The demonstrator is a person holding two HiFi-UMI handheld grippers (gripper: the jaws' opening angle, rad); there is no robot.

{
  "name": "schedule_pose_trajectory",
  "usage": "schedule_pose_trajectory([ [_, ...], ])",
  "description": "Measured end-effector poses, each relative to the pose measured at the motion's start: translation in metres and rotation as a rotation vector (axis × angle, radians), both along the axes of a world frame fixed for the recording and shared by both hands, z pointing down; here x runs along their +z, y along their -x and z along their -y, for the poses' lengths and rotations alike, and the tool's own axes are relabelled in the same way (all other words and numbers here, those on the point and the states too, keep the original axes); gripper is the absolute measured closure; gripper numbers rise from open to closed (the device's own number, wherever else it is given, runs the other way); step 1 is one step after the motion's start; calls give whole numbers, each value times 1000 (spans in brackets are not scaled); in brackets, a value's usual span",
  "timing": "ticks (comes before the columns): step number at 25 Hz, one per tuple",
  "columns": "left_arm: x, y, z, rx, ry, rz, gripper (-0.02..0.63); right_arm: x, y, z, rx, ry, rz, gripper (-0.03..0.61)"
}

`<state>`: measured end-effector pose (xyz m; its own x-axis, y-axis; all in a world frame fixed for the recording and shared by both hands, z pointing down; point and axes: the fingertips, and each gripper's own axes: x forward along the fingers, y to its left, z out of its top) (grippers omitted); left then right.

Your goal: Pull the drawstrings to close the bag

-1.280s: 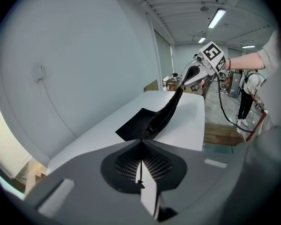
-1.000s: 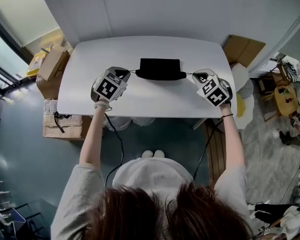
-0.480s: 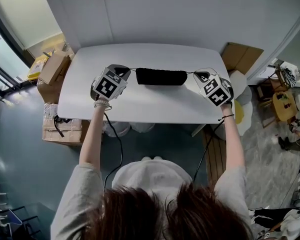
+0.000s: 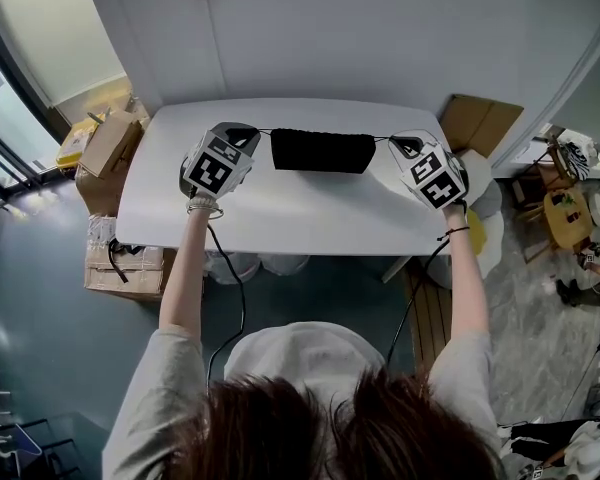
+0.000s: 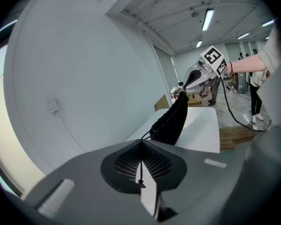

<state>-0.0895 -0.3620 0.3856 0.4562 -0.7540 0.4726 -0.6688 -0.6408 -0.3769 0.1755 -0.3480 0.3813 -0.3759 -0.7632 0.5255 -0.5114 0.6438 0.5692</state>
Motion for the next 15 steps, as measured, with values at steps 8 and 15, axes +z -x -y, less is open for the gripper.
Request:
schedule_pose_trajectory([
  [8,-22,0,6,-7,-54,-14,612,-19,0,6,3,-42,6,563],
  [15,-41,1,8,-16,-104,-34,612,-40,-1,9,8,-87,12,563],
])
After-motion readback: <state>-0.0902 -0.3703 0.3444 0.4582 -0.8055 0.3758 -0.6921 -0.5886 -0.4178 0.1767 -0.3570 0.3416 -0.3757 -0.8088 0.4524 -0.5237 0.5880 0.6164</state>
